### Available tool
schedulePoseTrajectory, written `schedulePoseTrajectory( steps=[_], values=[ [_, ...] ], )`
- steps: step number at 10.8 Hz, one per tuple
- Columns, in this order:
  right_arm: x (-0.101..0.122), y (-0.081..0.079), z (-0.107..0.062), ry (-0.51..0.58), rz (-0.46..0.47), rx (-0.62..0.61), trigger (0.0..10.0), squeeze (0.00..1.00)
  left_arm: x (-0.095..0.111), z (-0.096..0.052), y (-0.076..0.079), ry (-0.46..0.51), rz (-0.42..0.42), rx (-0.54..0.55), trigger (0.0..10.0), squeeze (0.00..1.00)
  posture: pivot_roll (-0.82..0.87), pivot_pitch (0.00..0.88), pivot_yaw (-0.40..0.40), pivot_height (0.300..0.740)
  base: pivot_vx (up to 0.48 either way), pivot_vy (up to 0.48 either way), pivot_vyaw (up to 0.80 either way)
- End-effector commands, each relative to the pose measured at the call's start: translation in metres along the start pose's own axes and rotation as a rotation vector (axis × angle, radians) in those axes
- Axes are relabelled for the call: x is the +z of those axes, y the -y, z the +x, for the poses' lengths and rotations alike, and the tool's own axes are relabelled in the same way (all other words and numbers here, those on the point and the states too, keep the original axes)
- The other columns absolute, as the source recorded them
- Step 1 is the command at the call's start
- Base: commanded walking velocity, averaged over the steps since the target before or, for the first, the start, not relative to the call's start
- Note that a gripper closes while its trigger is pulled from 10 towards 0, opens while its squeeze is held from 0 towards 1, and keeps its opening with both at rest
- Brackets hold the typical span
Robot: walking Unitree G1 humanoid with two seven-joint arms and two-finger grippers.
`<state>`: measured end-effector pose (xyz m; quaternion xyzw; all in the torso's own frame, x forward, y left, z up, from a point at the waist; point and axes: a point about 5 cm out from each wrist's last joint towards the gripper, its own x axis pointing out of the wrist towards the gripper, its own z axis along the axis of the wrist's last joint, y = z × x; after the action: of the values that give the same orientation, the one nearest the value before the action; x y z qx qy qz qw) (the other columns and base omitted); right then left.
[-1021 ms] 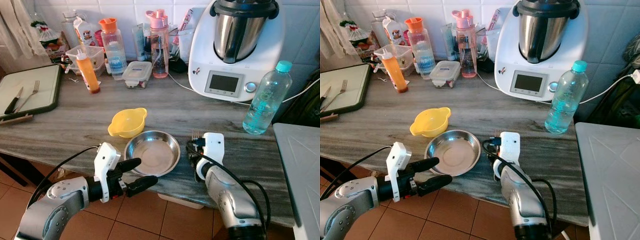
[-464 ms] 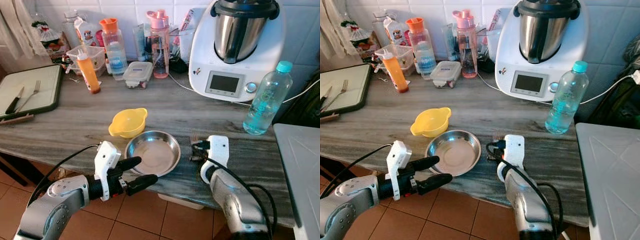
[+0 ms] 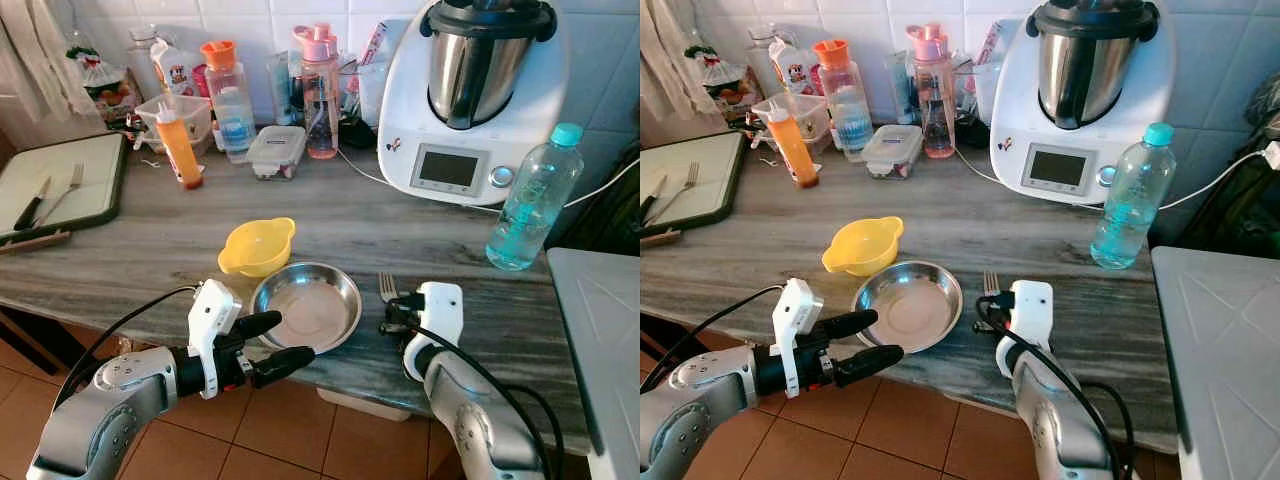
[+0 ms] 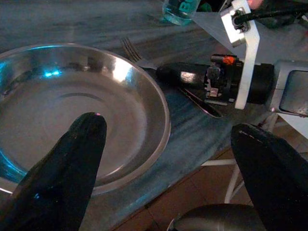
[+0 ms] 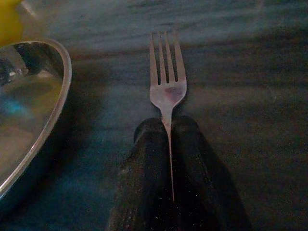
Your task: Setting the table
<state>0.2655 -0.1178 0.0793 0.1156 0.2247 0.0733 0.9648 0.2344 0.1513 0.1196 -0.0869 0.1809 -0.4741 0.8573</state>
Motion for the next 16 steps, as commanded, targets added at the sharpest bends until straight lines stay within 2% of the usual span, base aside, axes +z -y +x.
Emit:
schedulePoseTrajectory(
  steps=[1, 3, 4, 7, 11, 12, 14, 15, 16],
  values=[
    [-0.021, 0.007, -0.003, -0.102, 0.042, -0.044, 0.0, 0.0, 0.002, -0.003, -0.003, -0.016, 0.018, 0.01, 10.0, 0.0, 0.06, 0.001, 0.093, 0.74, 0.0, 0.0, 0.0],
    [-0.022, 0.002, -0.004, -0.09, 0.113, -0.041, 0.0, 0.0, 0.002, -0.003, -0.003, -0.017, 0.018, 0.009, 10.0, 0.0, 0.07, 0.005, 0.101, 0.74, 0.0, 0.0, 0.0],
    [-0.025, 0.002, -0.008, -0.095, 0.189, -0.036, 0.0, 0.0, 0.003, -0.003, -0.003, -0.021, 0.019, 0.007, 10.0, 0.0, 0.07, 0.012, 0.11, 0.74, 0.0, 0.0, 0.0],
    [-0.031, 0.003, -0.014, -0.102, 0.287, -0.026, 0.0, 0.0, 0.004, -0.004, -0.003, -0.029, 0.02, 0.002, 10.0, 0.0, 0.08, 0.016, 0.123, 0.74, 0.0, 0.0, 0.0],
    [-0.027, -0.004, -0.018, -0.105, 0.32, 0.041, 0.0, 0.0, 0.004, -0.001, -0.001, -0.029, 0.023, -0.007, 10.0, 0.0, 0.07, 0.017, 0.127, 0.74, 0.0, 0.0, 0.0],
    [-0.032, -0.006, -0.02, -0.149, 0.284, 0.065, 0.0, 0.0, 0.004, 0.0, 0.0, -0.029, 0.023, -0.007, 10.0, 0.0, 0.07, 0.02, 0.122, 0.74, 0.0, 0.0, 0.0],
    [-0.035, -0.007, -0.016, -0.17, 0.222, 0.077, 0.0, 0.0, 0.003, 0.001, 0.0, -0.029, 0.023, -0.008, 10.0, 0.0, 0.07, 0.021, 0.12, 0.74, 0.0, 0.0, 0.0],
    [-0.037, -0.009, -0.011, -0.187, 0.209, 0.081, 1.3, 0.0, 0.003, 0.001, 0.001, -0.029, 0.022, -0.009, 10.0, 0.0, 0.07, 0.024, 0.12, 0.74, 0.0, 0.0, 0.0],
    [-0.037, -0.012, -0.007, -0.193, 0.196, 0.08, 1.5, 0.0, 0.003, 0.001, 0.001, -0.031, 0.022, -0.01, 10.0, 0.0, 0.07, 0.024, 0.119, 0.74, 0.0, 0.0, 0.0]
  ],
)
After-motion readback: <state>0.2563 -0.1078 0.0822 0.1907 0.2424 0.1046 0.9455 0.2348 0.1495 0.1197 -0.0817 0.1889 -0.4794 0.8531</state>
